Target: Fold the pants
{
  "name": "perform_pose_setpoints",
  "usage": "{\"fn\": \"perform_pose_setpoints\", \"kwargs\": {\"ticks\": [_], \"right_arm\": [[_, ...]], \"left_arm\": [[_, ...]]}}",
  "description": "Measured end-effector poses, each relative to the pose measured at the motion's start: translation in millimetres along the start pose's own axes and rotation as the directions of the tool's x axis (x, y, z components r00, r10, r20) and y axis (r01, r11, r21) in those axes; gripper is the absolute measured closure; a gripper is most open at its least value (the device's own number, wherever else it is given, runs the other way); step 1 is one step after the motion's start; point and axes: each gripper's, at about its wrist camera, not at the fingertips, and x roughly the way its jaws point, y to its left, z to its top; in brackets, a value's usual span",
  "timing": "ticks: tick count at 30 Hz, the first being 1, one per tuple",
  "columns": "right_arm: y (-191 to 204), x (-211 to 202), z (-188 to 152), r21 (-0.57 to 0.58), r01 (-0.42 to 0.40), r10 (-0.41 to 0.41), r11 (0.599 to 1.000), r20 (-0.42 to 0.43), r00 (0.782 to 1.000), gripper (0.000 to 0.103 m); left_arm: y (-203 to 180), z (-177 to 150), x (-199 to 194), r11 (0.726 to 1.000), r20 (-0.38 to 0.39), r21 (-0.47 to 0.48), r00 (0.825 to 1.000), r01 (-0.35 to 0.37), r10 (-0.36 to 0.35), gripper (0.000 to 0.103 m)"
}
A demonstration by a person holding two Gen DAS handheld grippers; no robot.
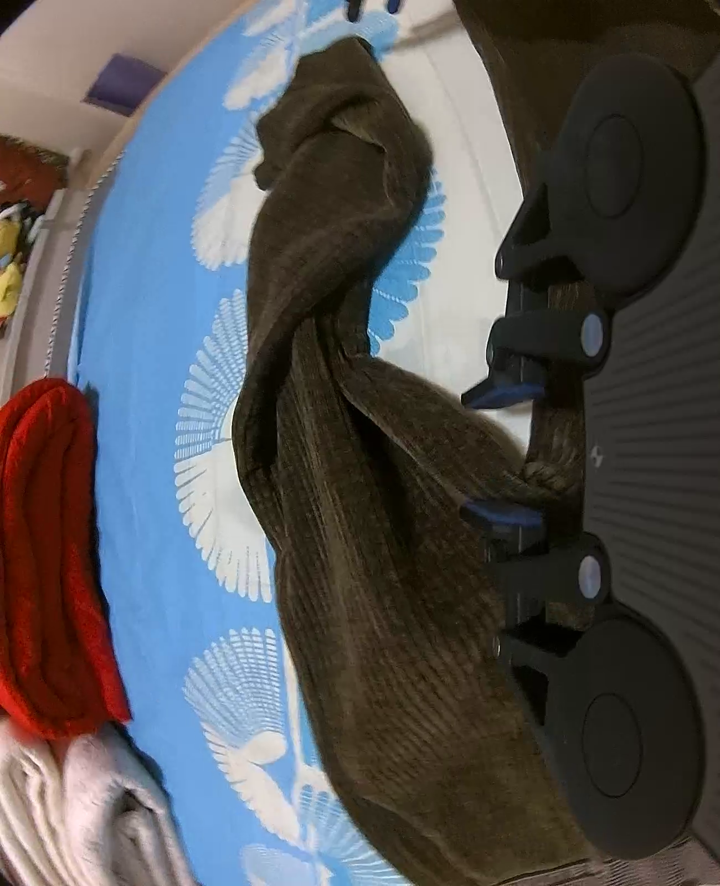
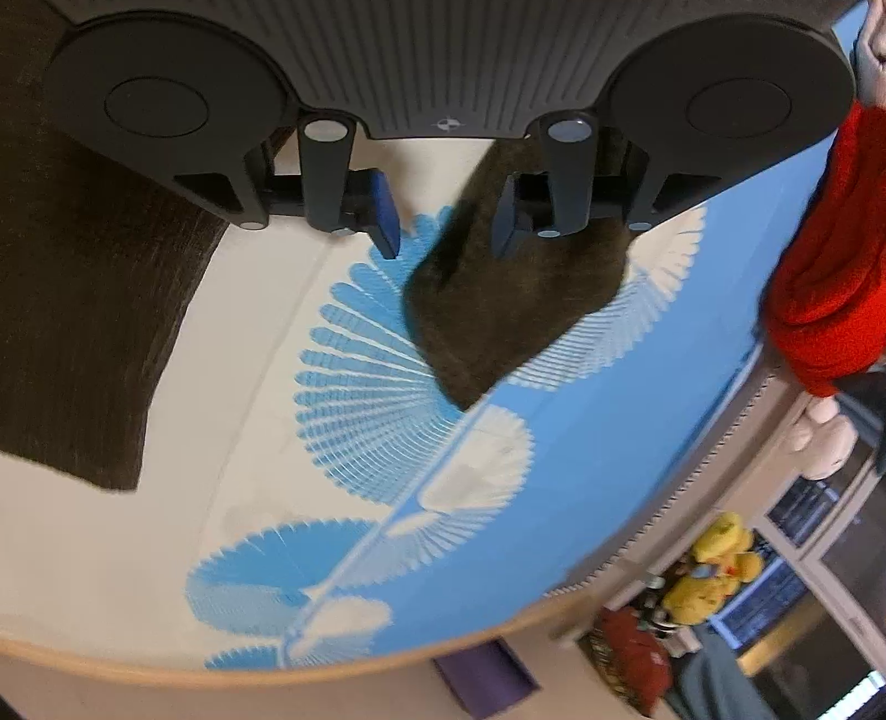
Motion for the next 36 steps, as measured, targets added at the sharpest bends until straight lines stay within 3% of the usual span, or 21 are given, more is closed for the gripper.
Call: {"fn": "perform_pose_setpoints", "kwargs": {"ticks": [5,12,18,22,25,28,29,30,32,36], "right_arm": [[-2.0,24.1,10.9,0.011,-0.004,0.004,1.000,-0.013,1.000,0.060],[-1.8,45.8,25.3,-0.033,0.016,-0.016,0.999,0.003,1.000,0.060],[2.5,66.8,47.2,-0.149,-0.054,0.051,0.987,-0.021,0.998,0.057],[0.9,85.6,55.9,-0.200,-0.098,0.083,0.975,-0.082,0.993,0.057],[7.0,92.4,55.6,-0.259,-0.121,0.097,0.958,-0.102,0.990,0.062],[15.4,96.4,51.4,-0.331,-0.101,0.068,0.938,-0.109,0.992,0.080],[15.9,96.7,51.3,-0.336,-0.104,0.071,0.936,-0.111,0.991,0.089],[16.5,96.0,51.9,-0.332,-0.118,0.084,0.936,-0.114,0.990,0.091],[20.3,92.0,54.5,-0.338,-0.135,0.103,0.931,-0.111,0.989,0.094],[29.8,70.3,72.0,-0.246,-0.231,0.216,0.941,-0.090,0.972,0.095]], "left_arm": [[-0.6,3.9,14.7,0.997,0.011,0.057,0.999,-0.046,0.045,0.050],[-8.9,13.6,28.4,0.994,0.021,0.104,0.999,-0.031,0.029,0.049],[-20.8,15.3,37.0,0.986,0.027,0.162,0.999,-0.032,0.028,0.049],[-30.9,12.6,45.7,0.977,0.013,0.207,0.999,-0.042,0.040,0.049],[-37.1,8.5,53.8,0.967,0.005,0.244,0.998,-0.069,0.069,0.050],[-42.0,6.2,59.4,0.957,-0.002,0.275,0.995,-0.094,0.098,0.061],[-42.7,6.2,60.1,0.955,-0.002,0.280,0.995,-0.096,0.101,0.073],[-42.5,6.8,60.8,0.954,-0.004,0.281,0.994,-0.100,0.106,0.081],[-40.7,7.4,61.8,0.953,-0.008,0.284,0.993,-0.109,0.116,0.086],[-36.0,12.7,56.6,0.955,0.002,0.272,0.992,-0.121,0.126,0.088]]}}
